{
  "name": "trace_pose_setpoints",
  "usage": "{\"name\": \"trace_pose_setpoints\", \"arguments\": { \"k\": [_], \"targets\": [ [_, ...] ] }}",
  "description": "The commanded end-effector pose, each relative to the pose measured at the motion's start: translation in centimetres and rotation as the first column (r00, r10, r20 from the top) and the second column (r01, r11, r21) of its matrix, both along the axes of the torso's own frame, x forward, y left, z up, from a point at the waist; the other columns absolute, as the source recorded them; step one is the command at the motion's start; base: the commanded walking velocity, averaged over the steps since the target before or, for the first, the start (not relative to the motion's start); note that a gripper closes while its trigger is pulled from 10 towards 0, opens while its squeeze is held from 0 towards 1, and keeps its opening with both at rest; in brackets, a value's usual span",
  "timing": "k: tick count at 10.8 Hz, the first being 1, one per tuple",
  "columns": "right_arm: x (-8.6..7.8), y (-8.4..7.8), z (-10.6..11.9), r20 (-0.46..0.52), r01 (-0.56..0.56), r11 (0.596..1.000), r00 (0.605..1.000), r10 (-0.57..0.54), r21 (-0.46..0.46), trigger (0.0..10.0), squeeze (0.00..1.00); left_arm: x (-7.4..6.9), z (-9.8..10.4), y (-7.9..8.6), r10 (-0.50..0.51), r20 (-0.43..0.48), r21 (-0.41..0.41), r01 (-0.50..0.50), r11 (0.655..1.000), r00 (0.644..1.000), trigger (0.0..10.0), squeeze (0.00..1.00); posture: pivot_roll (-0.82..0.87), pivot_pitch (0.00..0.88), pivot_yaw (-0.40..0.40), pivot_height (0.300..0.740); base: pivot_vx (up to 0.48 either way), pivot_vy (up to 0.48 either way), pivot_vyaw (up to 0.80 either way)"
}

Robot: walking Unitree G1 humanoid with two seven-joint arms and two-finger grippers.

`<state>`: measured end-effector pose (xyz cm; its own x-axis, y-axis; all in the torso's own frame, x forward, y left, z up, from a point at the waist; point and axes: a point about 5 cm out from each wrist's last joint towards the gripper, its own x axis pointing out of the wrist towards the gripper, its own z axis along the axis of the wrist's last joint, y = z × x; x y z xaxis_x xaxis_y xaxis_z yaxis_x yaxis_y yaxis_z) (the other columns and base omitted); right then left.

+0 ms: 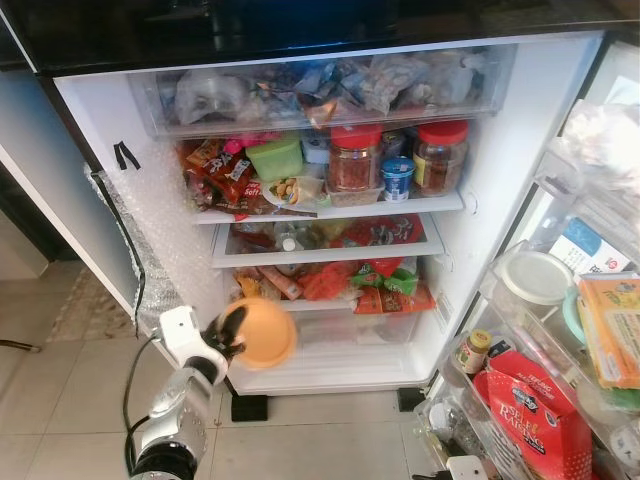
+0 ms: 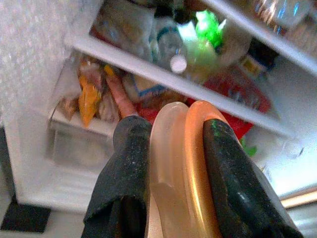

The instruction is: Restocking fridge

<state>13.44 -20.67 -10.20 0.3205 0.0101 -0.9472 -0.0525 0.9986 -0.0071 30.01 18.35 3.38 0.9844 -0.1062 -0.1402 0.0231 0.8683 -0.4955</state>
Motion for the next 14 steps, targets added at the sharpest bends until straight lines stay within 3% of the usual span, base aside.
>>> {"name": "trace_pose_setpoints", "arguments": {
  "k": [1,3,4,5,6,7,10,14],
  "targets": [
    [-0.1,0.2,-0.1,-0.013,-0.014,1.000,1.000,0.014,0.004,10.0,0.00,0.2,0.8,0.2,-0.006,0.031,-0.063,0.008,0.998,0.999,10.0,0.00,-0.08,0.000,0.041,0.740,0.000,0.000,0.00],
    [0.7,-0.4,0.3,0.019,0.002,1.000,1.000,-0.001,-0.021,10.0,0.00,-0.6,1.1,-0.3,0.014,0.055,-0.227,-0.001,0.974,0.998,10.0,0.00,-0.07,0.000,0.011,0.740,0.000,0.000,0.00],
    [0.9,-0.7,0.4,0.029,0.006,1.000,1.000,-0.005,-0.029,10.0,0.00,-0.8,0.9,-0.7,-0.004,0.048,-0.258,0.017,0.966,0.999,10.0,0.00,-0.08,0.000,0.011,0.740,0.000,0.000,0.00],
    [1.2,-1.0,0.6,0.042,0.021,0.999,0.999,-0.020,-0.033,10.0,0.00,-0.5,1.1,-1.1,-0.017,0.057,-0.289,0.033,0.957,0.998,10.0,0.00,-0.08,0.000,0.010,0.740,0.000,0.000,0.00],
    [1.8,-1.4,0.9,0.066,0.025,0.999,0.998,-0.022,-0.040,10.0,0.00,0.1,2.0,-1.2,0.012,0.078,-0.375,0.018,0.927,0.997,10.0,0.00,-0.07,0.000,0.000,0.740,0.000,0.000,0.00],
    [2.3,-1.6,1.1,0.076,0.019,0.999,0.997,-0.016,-0.041,10.0,0.00,0.1,2.4,-1.5,-0.015,0.092,-0.396,0.050,0.917,0.996,10.0,0.00,-0.08,0.000,-0.005,0.740,0.000,0.000,0.00],
    [2.9,-2.2,1.5,0.096,0.030,0.999,0.995,-0.025,-0.043,10.0,0.00,0.1,2.4,-1.8,-0.026,0.091,-0.366,0.057,0.929,0.996,10.0,0.00,-0.11,0.003,-0.016,0.740,0.000,0.000,0.00],
    [1.8,-2.2,1.1,0.041,0.026,0.998,0.999,-0.023,-0.060,10.0,0.00,-0.1,4.0,-1.7,-0.034,0.148,-0.352,0.085,0.932,0.988,10.0,0.00,-0.08,0.008,0.003,0.740,0.000,0.000,0.00]
  ]
}}
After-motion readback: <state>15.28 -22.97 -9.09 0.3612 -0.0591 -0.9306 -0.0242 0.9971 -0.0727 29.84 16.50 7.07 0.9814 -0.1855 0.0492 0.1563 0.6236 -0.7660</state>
